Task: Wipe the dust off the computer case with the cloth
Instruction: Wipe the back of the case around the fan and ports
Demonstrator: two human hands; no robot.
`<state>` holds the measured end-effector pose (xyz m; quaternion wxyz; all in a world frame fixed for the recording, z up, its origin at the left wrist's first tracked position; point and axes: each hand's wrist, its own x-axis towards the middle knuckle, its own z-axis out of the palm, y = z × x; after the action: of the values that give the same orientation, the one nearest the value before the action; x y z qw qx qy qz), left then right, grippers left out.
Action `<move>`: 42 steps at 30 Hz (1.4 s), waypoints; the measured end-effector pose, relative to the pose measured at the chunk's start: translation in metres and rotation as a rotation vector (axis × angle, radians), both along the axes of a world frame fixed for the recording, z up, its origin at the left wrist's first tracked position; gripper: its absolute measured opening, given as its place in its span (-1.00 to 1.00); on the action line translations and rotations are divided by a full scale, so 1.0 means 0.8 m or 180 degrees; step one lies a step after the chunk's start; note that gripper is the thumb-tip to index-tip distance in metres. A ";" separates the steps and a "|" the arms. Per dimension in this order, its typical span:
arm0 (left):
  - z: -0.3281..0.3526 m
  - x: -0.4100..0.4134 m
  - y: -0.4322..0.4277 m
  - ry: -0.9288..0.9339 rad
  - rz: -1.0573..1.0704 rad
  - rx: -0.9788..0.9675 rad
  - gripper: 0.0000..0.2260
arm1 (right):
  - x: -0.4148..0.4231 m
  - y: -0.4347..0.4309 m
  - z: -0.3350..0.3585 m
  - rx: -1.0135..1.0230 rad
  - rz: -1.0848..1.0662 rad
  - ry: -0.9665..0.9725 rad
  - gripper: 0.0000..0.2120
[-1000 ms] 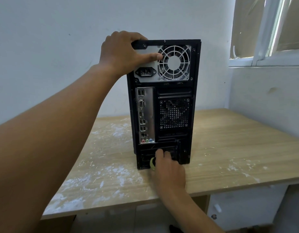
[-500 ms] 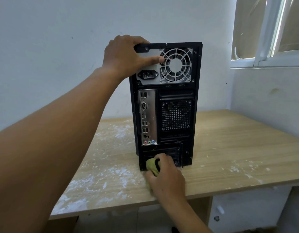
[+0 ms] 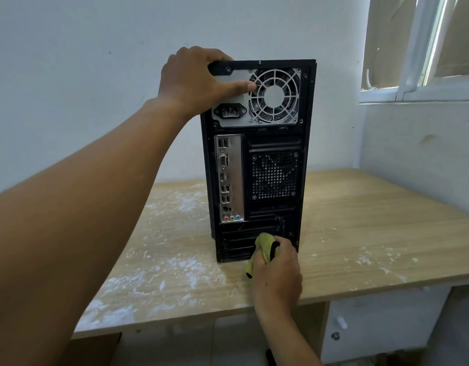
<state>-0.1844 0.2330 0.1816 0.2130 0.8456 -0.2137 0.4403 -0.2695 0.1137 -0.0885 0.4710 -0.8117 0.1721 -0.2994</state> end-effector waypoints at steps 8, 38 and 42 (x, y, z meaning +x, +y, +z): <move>0.000 0.004 0.001 -0.0041 -0.0015 -0.0027 -0.38 | -0.005 0.008 0.005 -0.1592 0.1332 -0.0051 -0.63; 0.000 0.002 0.001 0.0094 -0.0106 -0.0106 -0.39 | 0.010 0.011 -0.004 0.0391 -0.0214 -0.0326 -0.71; 0.000 0.003 0.001 0.0083 -0.0085 -0.0129 -0.38 | 0.002 0.013 -0.005 -0.0349 0.0315 -0.0254 -0.68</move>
<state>-0.1818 0.2340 0.1813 0.2386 0.8439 -0.2133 0.4306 -0.2677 0.1242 -0.0921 0.4466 -0.8312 0.0963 -0.3169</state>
